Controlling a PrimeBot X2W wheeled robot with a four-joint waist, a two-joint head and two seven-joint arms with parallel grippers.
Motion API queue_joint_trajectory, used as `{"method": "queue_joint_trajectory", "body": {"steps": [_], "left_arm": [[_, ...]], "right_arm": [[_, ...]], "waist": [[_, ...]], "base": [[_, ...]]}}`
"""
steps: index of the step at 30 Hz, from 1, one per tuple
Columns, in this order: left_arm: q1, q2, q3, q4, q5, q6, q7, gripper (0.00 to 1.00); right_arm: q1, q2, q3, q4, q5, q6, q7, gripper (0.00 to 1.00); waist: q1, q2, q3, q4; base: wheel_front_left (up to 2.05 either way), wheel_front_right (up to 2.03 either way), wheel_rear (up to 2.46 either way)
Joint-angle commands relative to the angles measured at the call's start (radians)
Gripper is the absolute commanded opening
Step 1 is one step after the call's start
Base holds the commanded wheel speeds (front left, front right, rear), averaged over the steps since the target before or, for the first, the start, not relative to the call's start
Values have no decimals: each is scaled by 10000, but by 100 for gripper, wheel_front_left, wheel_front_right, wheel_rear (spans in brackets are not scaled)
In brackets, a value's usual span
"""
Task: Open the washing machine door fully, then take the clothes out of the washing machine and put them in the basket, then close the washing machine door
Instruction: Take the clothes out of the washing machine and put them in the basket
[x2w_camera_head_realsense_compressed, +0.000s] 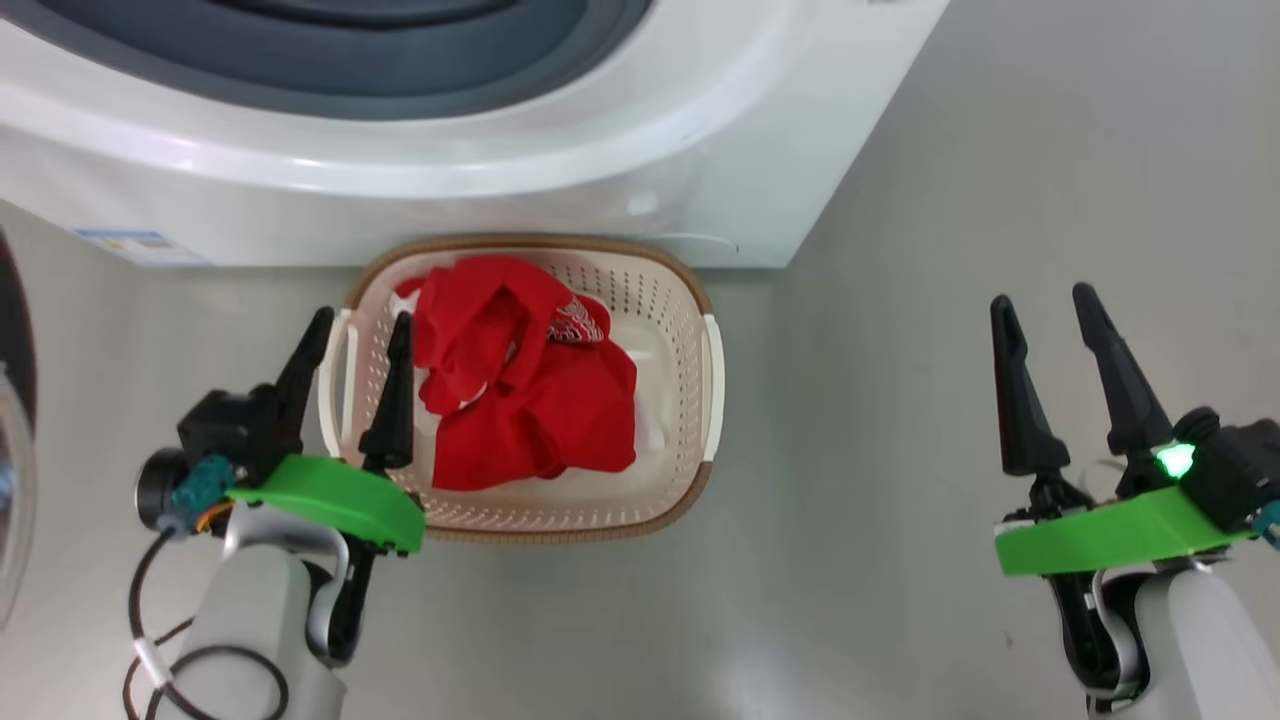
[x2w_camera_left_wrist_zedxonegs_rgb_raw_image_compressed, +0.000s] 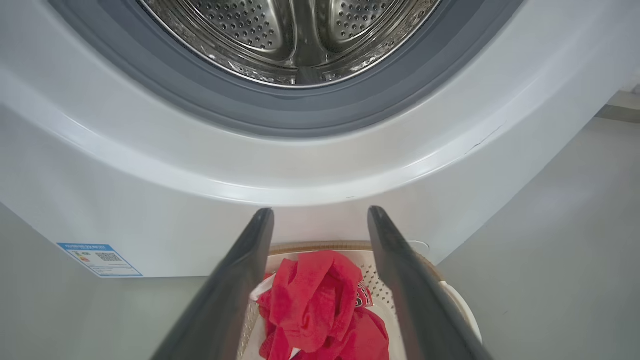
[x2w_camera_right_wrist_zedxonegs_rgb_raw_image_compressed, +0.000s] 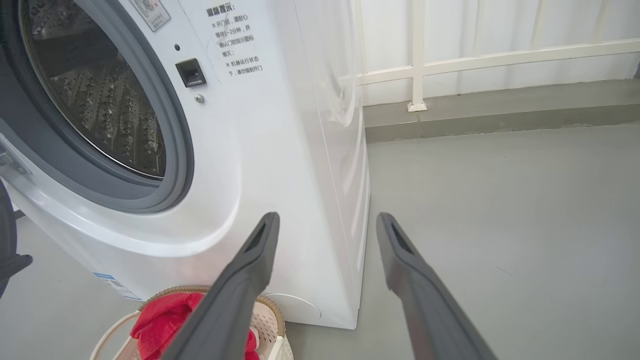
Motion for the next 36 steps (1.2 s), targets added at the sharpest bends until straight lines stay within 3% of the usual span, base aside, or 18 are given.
{"method": "queue_joint_trajectory", "body": {"steps": [1,17,36], "left_arm": [[351,256,346,-375,133,-57,-47,100],[2223,180,975,-2615,555,-57,-47,100],[4743,133,1643,-4205,733,-57,-47,100]], "right_arm": [[272,-33,201,-161,-76,65,-63,100],[1188,-198,265,35,14,65,-63,100],[2690,-588,203,119,215,65,-63,100]], "waist": [[0,0,-381,74],[0,0,-1934,168],[0,0,-3395,241]], "base": [[0,0,0],[0,0,0],[0,0,0]]}}
